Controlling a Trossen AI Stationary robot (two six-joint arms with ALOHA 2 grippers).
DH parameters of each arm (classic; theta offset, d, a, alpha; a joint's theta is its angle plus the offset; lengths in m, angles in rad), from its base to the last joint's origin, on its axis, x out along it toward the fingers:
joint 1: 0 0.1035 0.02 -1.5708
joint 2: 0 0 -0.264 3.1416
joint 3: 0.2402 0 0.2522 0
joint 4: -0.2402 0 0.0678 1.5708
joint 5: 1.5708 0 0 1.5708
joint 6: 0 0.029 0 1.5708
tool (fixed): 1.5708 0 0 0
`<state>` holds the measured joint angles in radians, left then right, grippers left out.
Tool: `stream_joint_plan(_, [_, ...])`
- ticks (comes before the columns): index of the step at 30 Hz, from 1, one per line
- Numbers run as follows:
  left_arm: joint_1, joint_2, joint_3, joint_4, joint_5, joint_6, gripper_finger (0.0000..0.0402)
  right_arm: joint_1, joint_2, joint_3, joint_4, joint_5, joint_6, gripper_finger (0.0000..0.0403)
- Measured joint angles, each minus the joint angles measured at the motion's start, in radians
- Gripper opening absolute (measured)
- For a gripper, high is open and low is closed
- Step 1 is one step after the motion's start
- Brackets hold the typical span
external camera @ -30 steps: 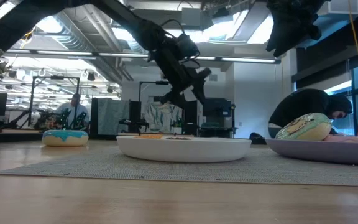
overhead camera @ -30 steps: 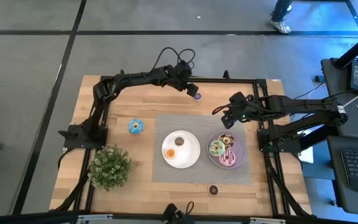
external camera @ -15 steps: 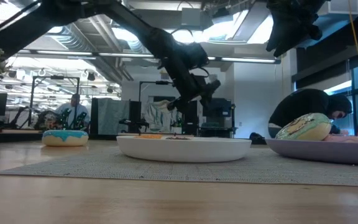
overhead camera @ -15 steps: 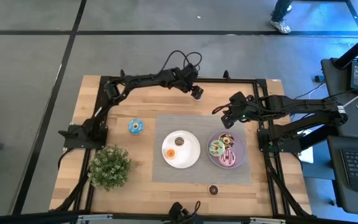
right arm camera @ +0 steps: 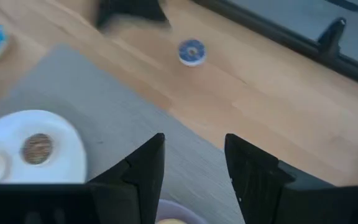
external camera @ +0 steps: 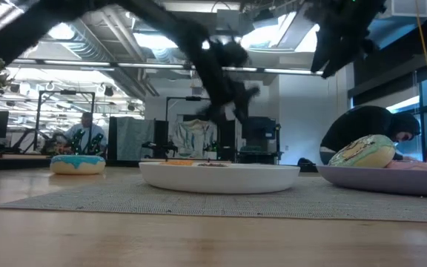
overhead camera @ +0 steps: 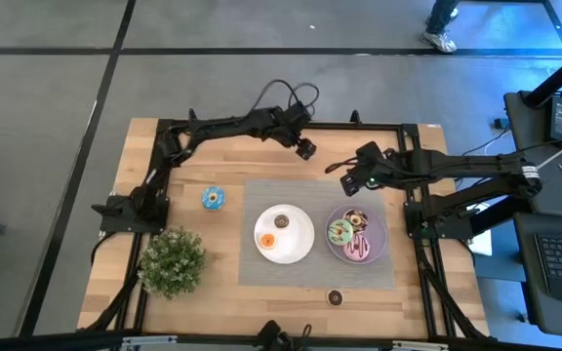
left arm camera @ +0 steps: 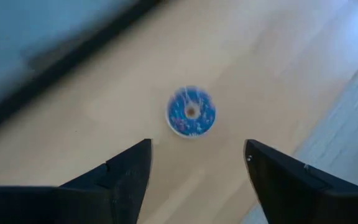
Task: Pick & Place donuts
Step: Put the small blue donut on the white plate
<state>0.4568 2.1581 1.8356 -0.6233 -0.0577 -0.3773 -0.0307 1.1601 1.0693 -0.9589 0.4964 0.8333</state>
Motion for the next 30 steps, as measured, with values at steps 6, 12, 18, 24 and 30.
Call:
stream_joint_plan(6, [-0.052,-0.28,-0.163,0.069,-0.231,0.065,0.0251,-0.138,0.058,-0.029,0.05,0.0,-0.087,0.017])
stream_joint_plan(12, [-0.11,-0.594,-0.535,0.428,-0.12,0.096,0.0251,-0.274,0.138,-0.029,0.267,-0.2,-0.25,0.017])
stream_joint_plan(18, [-0.191,-0.863,-0.844,0.73,-0.015,0.112,0.0251,-0.363,0.285,-0.018,0.426,-0.217,-0.345,0.017])
stream_joint_plan(24, [-0.257,-1.033,-0.993,0.82,-0.068,0.107,0.0251,-0.422,0.448,-0.009,0.519,-0.261,-0.339,0.017])
stream_joint_plan(30, [-0.273,-1.084,-1.027,0.808,-0.139,0.104,0.0251,-0.468,0.584,0.011,0.61,-0.391,-0.343,0.017])
